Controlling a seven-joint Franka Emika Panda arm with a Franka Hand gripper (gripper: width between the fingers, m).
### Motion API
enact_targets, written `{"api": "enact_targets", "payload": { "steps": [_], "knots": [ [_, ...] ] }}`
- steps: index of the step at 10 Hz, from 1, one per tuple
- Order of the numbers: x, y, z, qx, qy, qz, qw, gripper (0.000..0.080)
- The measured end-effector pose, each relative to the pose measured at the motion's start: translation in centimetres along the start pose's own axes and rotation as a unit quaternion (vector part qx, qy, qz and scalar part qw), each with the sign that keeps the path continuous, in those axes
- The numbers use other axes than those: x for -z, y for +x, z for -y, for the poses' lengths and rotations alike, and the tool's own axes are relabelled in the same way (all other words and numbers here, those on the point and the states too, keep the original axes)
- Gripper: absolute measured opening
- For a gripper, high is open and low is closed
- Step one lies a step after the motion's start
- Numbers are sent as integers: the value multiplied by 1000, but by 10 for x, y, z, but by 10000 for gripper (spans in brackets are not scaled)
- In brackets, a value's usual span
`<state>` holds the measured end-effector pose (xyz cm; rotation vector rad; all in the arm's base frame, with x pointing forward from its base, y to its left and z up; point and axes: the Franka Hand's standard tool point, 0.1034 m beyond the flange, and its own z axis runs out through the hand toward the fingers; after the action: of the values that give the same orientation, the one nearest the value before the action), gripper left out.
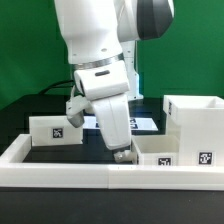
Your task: Assemble drawer
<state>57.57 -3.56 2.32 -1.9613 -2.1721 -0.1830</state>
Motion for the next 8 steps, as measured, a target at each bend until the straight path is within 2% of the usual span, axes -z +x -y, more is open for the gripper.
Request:
{"api": "enact_targets", "payload": {
  "steps": [2, 6, 8],
  "knots": [
    [-3, 12, -2, 5, 0, -5, 1000, 649],
    [-3, 11, -2, 2, 1, -5, 1000, 649],
    [-5, 18, -3, -34, 2, -7, 999, 649]
  ]
}}
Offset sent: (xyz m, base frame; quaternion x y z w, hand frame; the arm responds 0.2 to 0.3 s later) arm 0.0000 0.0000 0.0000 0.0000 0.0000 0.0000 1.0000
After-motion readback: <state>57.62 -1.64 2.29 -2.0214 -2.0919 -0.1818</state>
